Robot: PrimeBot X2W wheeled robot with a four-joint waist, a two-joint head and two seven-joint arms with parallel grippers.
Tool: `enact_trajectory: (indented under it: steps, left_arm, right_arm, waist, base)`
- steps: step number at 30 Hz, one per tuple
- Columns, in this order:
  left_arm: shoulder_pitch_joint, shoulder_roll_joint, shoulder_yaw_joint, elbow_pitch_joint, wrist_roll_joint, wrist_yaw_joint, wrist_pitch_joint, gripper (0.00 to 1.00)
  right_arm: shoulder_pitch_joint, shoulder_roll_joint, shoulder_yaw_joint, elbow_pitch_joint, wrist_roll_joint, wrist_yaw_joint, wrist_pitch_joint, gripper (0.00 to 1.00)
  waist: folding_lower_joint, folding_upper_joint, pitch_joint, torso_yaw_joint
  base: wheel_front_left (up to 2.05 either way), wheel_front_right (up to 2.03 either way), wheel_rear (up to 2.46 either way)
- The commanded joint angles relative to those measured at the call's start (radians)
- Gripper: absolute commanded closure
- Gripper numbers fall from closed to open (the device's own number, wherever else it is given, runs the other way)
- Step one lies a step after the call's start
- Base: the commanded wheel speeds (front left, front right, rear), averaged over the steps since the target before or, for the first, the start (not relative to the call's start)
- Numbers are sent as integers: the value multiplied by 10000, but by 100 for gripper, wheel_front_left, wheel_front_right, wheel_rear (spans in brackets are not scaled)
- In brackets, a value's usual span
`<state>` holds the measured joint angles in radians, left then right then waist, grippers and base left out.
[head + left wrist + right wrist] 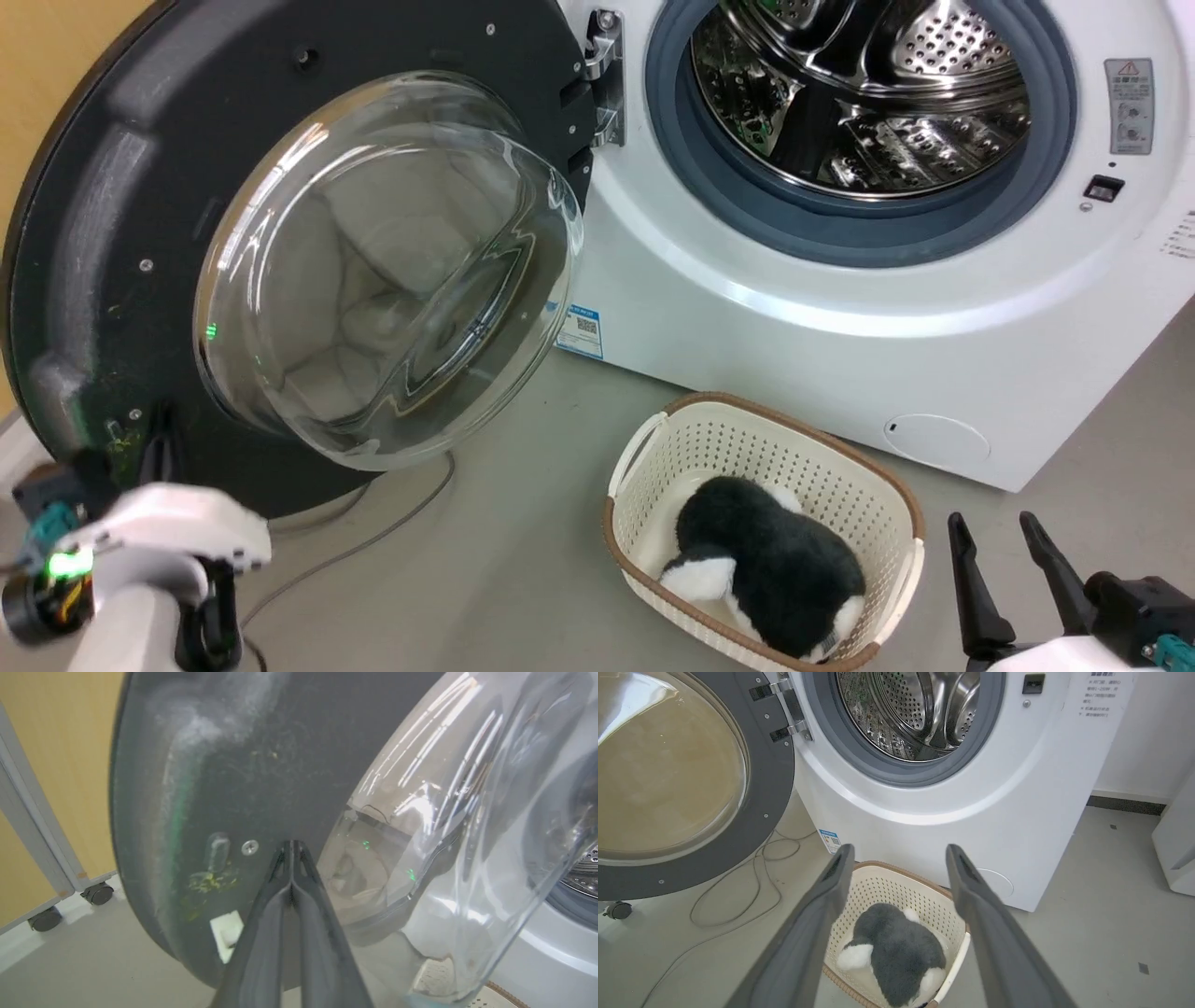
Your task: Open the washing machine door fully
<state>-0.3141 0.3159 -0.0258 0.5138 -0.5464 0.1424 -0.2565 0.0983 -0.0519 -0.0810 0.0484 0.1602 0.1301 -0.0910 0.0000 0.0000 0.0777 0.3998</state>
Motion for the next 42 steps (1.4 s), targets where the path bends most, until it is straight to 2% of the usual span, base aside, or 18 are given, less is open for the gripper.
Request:
enact_trajectory:
  steps: [1,6,7,8,9,10,17,23,32,37,42]
  left_arm:
    - [333,-89,81,-137,127,56,-50,100]
    - [1531,-647,440,-1148,567,107,-51,99]
    - [1775,-697,471,-1271,670,132,-51,76]
    - [1985,-744,493,-1381,753,142,-51,44]
    - [2170,-799,509,-1472,812,144,-52,6]
    - [2340,-836,511,-1569,891,150,-52,0]
    - [3174,-1046,137,-2356,1535,19,-52,0]
    - [3217,-1182,-441,-3081,1989,-41,-52,0]
    - [3073,-1220,-998,-3452,2151,-260,125,0]
    - [3171,-1147,-1141,-3363,2285,-193,203,0]
    - [3302,-1187,-1181,-3232,2298,-80,187,0]
  right_arm:
    - [-54,17,24,37,114,6,-69,0]
    - [36,17,54,55,79,6,-210,0]
    - [63,17,69,61,55,6,-213,0]
    - [79,17,77,55,51,6,-225,0]
    - [91,17,75,56,57,6,-255,0]
    - [97,17,84,59,51,6,-272,0]
    - [124,17,183,74,-145,6,-348,0]
    - [92,17,279,-39,-265,6,-331,0]
    - [-139,17,777,-276,-434,6,-116,0]
    - [-111,17,951,-356,-614,6,75,0]
    - [-65,17,1019,-485,-706,6,164,0]
  waist:
    - [0,0,-73,-35]
    - [0,0,-311,-113]
    - [0,0,-370,-132]
    - [0,0,-406,-154]
    - [0,0,-459,-175]
    - [0,0,-490,-210]
    - [0,0,-712,-547]
    - [0,0,-819,-936]
    - [0,0,-927,-2130]
    - [0,0,-935,-2945]
    - [0,0,-896,-3441]
  base:
    - [0,0,0]
    - [0,0,0]
    - [0,0,0]
    - [0,0,0]
    - [0,0,0]
    - [0,0,0]
    - [0,0,0]
    - [0,0,0]
    - [0,0,0]
    - [0,0,0]
    - [0,0,0]
